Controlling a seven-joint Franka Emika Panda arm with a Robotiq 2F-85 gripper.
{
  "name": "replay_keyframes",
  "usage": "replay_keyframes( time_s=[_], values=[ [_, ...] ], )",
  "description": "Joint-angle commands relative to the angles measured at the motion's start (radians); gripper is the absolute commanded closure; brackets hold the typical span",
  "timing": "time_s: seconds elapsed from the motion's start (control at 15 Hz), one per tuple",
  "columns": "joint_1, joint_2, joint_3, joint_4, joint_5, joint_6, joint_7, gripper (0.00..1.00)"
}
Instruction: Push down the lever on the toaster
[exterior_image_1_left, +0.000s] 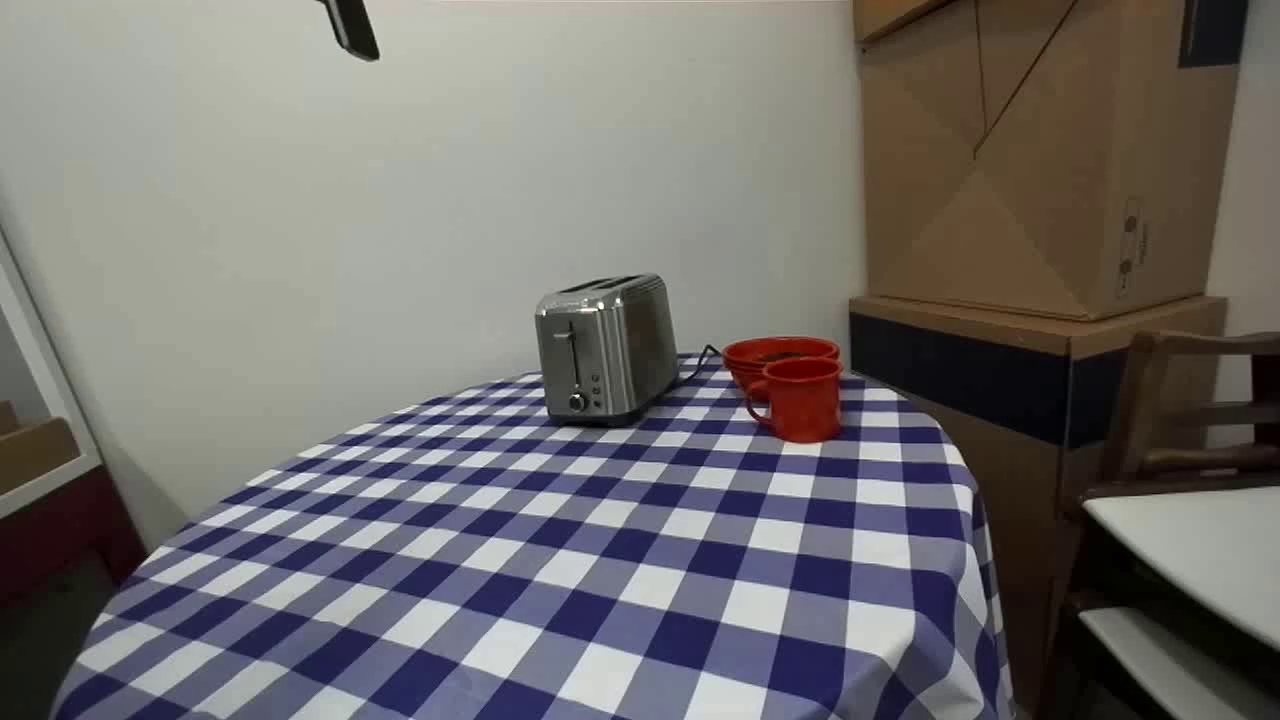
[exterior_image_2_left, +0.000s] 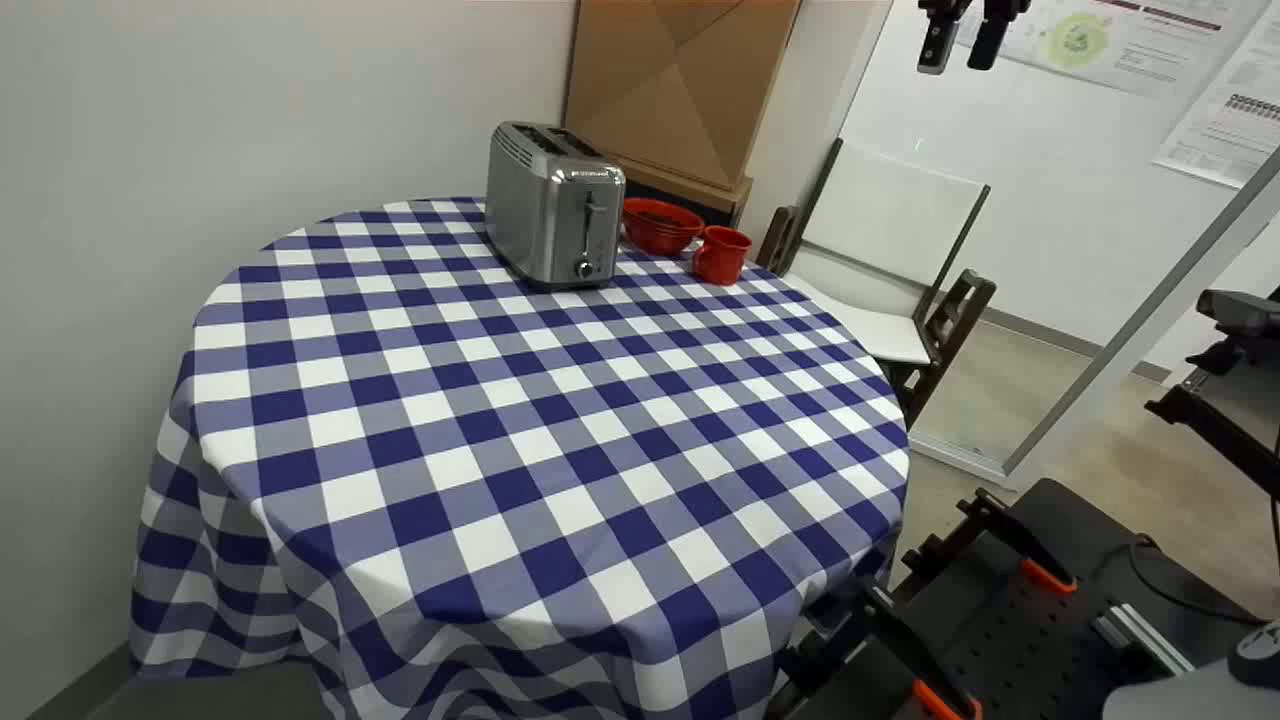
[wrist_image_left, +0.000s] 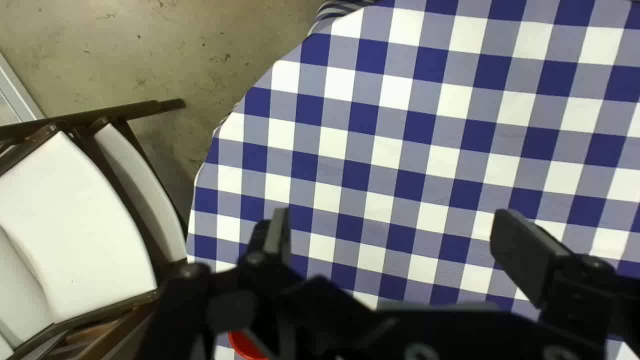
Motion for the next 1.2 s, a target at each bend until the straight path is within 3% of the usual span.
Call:
replay_keyframes(
  time_s=[0.0, 0.27, 0.4, 0.73, 1.13],
  values=[
    [0.010, 0.000, -0.009, 0.002, -0.002, -0.003, 0.002, 0.00],
    [0.011, 0.003, -0.008, -0.001, 0.005, 0.009, 0.010, 0.00],
    [0.019, 0.010, -0.005, -0.020, 0.014, 0.083, 0.024, 0.00],
    [0.048, 0.108, 0.001, -0.036, 0.111, 0.338, 0.061, 0.00],
    [0.069, 0.343, 0.022, 0.018, 0.158, 0.726, 0.085, 0.00]
  ],
)
